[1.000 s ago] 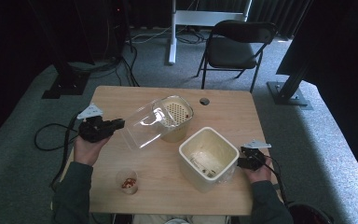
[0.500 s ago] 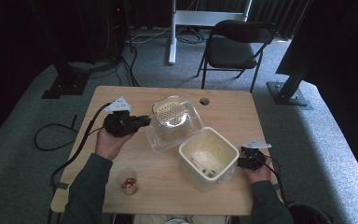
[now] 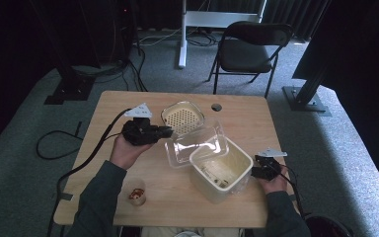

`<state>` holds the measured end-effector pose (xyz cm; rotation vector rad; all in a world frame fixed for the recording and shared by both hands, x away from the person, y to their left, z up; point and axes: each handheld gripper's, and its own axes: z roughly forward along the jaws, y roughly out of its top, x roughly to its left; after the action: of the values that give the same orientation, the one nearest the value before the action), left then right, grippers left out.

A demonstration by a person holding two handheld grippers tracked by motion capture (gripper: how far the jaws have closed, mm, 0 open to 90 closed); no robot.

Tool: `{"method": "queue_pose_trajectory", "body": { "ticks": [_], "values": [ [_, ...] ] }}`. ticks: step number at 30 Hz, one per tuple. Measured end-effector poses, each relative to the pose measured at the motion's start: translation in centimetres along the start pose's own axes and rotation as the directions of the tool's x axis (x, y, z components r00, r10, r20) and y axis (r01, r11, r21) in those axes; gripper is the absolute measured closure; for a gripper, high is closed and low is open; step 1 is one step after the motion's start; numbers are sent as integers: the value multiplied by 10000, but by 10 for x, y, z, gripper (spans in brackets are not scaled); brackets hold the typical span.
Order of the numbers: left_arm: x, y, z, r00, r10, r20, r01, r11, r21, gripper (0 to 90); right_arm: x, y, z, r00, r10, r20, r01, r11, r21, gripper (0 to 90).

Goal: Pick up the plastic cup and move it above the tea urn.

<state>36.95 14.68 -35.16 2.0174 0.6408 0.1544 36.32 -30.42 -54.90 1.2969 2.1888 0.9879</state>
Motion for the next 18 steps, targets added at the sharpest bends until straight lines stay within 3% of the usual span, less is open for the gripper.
{"method": "queue_pose_trajectory", "body": {
  "ticks": [5,9,15,18],
  "values": [
    [0,-2,6,10000,-53,48,53,10000,76,718,0,0,0,10000,15,-4,-15,10000,10,335],
    [0,0,7,9994,-226,248,231,9995,-193,658,0,0,0,10000,14,-4,-14,10000,8,335],
    [0,1,11,9968,-436,675,471,9976,-511,648,0,0,0,10000,13,-4,-13,10000,8,335],
    [-1,1,14,9964,-461,705,496,9976,-485,686,0,0,0,10000,13,-3,-13,10000,8,335]
  ]
}}
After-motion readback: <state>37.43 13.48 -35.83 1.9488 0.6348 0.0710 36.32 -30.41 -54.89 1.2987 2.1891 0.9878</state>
